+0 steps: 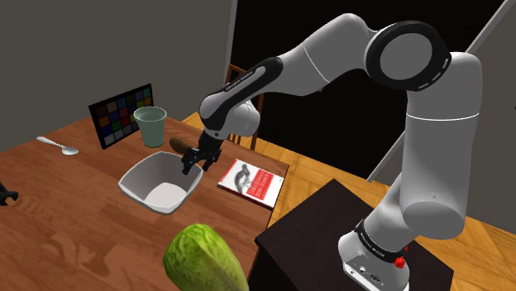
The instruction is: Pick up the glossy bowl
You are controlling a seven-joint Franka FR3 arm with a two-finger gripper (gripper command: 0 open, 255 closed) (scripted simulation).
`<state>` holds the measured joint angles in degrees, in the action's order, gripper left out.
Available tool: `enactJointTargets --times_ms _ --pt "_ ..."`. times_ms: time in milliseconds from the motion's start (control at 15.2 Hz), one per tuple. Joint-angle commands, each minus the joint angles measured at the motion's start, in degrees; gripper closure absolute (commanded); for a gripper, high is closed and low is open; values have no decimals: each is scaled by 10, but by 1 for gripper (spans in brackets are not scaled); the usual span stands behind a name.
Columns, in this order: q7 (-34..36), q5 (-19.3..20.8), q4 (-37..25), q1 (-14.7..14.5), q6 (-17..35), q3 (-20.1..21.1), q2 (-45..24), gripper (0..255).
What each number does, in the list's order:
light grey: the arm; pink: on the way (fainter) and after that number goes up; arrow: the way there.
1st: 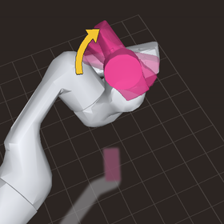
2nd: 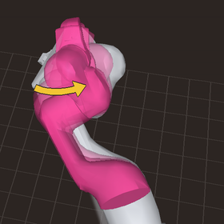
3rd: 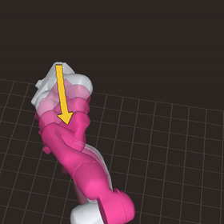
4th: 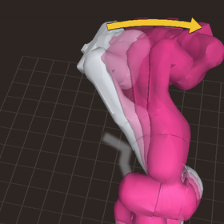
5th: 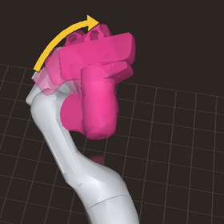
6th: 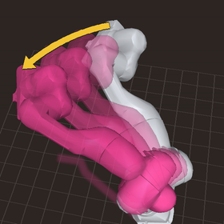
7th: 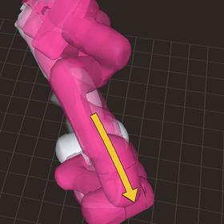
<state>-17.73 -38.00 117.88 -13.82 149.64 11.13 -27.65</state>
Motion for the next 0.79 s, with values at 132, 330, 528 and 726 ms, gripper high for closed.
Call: enactJointTargets --times_ms 132,330,528,726 --pt "-1 -1 -1 0 2 0 -3 255" --pt "-1 -1 -1 0 2 0 -3 255" --pt "-2 -1 -1 0 2 0 -3 255" --pt "7 4 2 -1 -8 -2 11 255"
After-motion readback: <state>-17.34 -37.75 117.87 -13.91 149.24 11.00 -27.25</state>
